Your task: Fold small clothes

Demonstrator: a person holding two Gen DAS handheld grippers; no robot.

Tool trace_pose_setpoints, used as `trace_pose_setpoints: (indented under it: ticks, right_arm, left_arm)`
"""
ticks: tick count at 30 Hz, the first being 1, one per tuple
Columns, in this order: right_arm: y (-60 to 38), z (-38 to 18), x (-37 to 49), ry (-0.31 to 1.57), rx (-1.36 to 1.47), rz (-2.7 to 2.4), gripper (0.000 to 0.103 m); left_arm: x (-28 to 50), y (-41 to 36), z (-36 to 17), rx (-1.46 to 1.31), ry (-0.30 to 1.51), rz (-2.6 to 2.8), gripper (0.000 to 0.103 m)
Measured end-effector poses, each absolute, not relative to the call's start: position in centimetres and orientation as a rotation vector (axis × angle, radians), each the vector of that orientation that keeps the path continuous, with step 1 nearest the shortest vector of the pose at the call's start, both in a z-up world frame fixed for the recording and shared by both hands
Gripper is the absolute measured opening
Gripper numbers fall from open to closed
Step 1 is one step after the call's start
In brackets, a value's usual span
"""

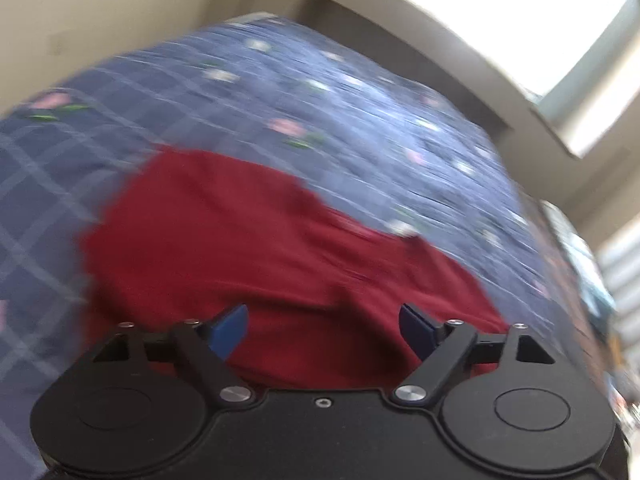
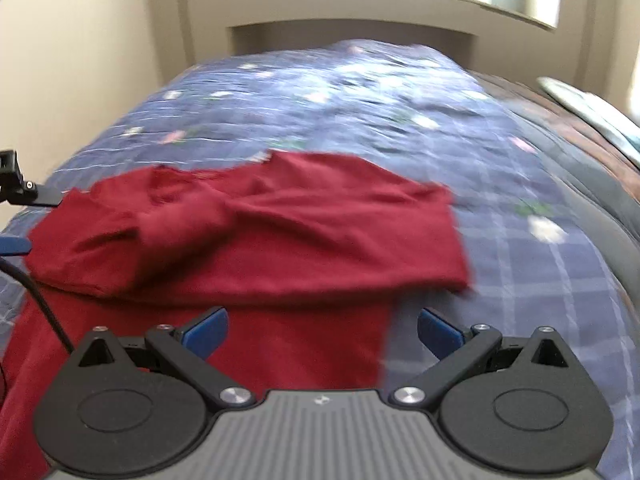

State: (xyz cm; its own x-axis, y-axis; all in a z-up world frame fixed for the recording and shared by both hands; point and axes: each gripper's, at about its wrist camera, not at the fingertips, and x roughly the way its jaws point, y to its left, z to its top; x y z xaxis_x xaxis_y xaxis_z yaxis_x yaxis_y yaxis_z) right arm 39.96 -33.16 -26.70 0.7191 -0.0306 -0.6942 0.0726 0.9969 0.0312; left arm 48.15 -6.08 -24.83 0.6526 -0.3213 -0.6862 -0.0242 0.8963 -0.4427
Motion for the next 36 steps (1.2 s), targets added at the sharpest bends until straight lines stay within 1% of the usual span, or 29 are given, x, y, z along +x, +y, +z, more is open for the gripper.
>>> trace_pose_setpoints:
  ticks: [4,8,10,12,13,14,15,16,17,18,19,21,22,23,25,26,27,28,29,30,31,32,33,34,35,36]
  right_arm:
    - [-29.9,-26.4,43.9,0.731,-0.012,0.103,0.103]
    - [-26.3,-27.3,48.4,0.744,-0.118,0.191,0.102]
    - [-25.3,-27.8,50.2,0.752,-0.169,0.213,0.093]
    - [-24.9,-28.1,51.1,0.765,-0.181,0.228,0.076]
    - [-24.9,-28.2,51.3,0.768,-0.183,0.23,0.073]
    - [-24.9,-28.2,51.5,0.772,-0.187,0.234,0.06]
    - [-25.2,-28.2,51.5,0.778,-0.187,0.242,0.033]
    - [-25.5,-28.0,51.5,0.782,-0.183,0.244,0.017]
    - [-26.0,-27.6,51.2,0.769,-0.166,0.231,0.012]
    - [-26.8,-26.9,50.7,0.731,-0.136,0.206,0.012]
    - [-27.5,-26.3,50.1,0.69,-0.106,0.169,0.012]
    - [-29.6,-25.5,48.7,0.638,-0.01,0.089,0.012]
    - [-30.5,-25.7,48.3,0.643,0.027,0.045,0.012]
    - [-31.2,-26.3,48.1,0.673,0.048,0.013,0.014]
    - [-32.2,-28.4,47.8,0.756,0.077,-0.013,0.015]
    - [-32.7,-29.1,47.6,0.791,0.096,-0.022,0.017]
    - [-33.0,-29.5,47.2,0.809,0.112,-0.023,0.023]
    - [-33.3,-29.4,46.8,0.803,0.116,-0.025,0.027]
    - [-33.4,-29.2,46.3,0.797,0.107,-0.03,0.042]
    - [-33.6,-28.9,46.0,0.79,0.095,-0.034,0.059]
    - [-33.6,-28.6,45.7,0.779,0.088,-0.04,0.066]
    - [-33.7,-28.2,45.4,0.762,0.082,-0.043,0.074]
    - [-33.7,-27.9,45.4,0.745,0.069,-0.044,0.08]
    - [-33.5,-27.7,45.5,0.735,0.048,-0.05,0.084]
    - [-33.4,-27.6,45.6,0.723,0.025,-0.058,0.094]
    - [-33.4,-27.6,45.8,0.712,0.004,-0.065,0.099]
  left_arm:
    - [48.0,-1.0,-24.9,-0.462,0.823,0.009,0.092]
    - [49.6,4.0,-25.9,-0.531,0.815,0.087,0.093]
    - [51.0,5.6,-26.8,-0.579,0.824,0.084,0.093]
    - [52.3,6.5,-27.7,-0.62,0.846,0.085,0.092]
    - [53.0,6.8,-28.1,-0.624,0.859,0.088,0.089]
    - [53.5,6.7,-28.5,-0.627,0.872,0.072,0.088]
    - [54.1,6.7,-28.8,-0.63,0.894,0.045,0.08]
    - [54.6,6.7,-29.3,-0.642,0.934,0.018,0.064]
    - [54.9,6.7,-29.6,-0.649,0.975,0.006,0.052]
    - [54.9,6.5,-29.7,-0.639,0.996,0.012,0.028]
    - [54.7,6.4,-29.6,-0.616,0.993,0.028,0.017]
    - [53.9,6.4,-29.0,-0.625,0.941,0.022,0.015]
    - [53.5,6.5,-28.6,-0.628,0.909,0.025,0.015]
    - [53.2,6.5,-28.3,-0.628,0.885,0.034,0.015]
    - [52.9,6.8,-28.3,-0.635,0.863,0.059,0.015]
    - [52.9,6.8,-28.7,-0.632,0.877,0.074,0.016]
    - [53.1,6.8,-29.2,-0.62,0.901,0.085,0.016]
    - [53.3,6.5,-29.7,-0.598,0.926,0.097,0.022]
    - [53.4,6.3,-29.8,-0.584,0.938,0.106,0.026]
    - [53.4,6.2,-29.9,-0.583,0.947,0.122,0.038]
    - [53.3,6.4,-29.8,-0.596,0.949,0.135,0.049]
    - [53.0,6.6,-29.7,-0.612,0.94,0.142,0.056]
    - [52.7,6.7,-29.6,-0.618,0.927,0.145,0.067]
    - [52.4,6.8,-29.4,-0.609,0.918,0.156,0.075]
    - [52.0,6.8,-29.2,-0.593,0.915,0.17,0.078]
    - [51.5,6.8,-29.0,-0.573,0.917,0.184,0.084]
